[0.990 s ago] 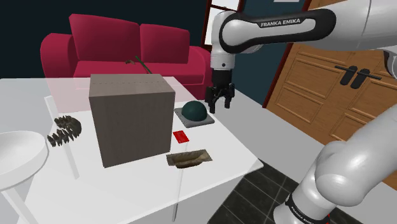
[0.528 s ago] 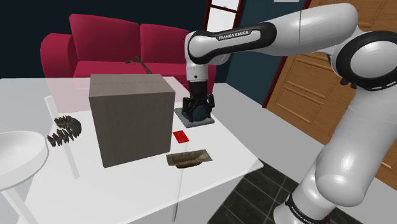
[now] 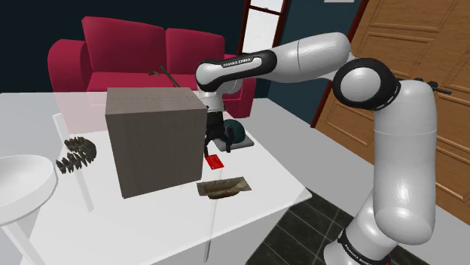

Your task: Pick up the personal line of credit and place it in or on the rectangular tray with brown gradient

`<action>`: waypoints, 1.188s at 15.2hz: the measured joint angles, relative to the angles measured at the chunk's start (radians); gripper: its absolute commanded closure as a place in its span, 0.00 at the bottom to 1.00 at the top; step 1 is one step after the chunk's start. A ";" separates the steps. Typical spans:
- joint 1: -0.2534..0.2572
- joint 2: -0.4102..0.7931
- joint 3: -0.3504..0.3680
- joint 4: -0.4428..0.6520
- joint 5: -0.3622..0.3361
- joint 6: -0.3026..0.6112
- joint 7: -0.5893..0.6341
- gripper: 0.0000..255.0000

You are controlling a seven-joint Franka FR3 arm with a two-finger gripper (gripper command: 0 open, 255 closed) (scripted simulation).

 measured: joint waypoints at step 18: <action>0.007 -0.003 0.000 -0.097 0.008 0.090 0.002 1.00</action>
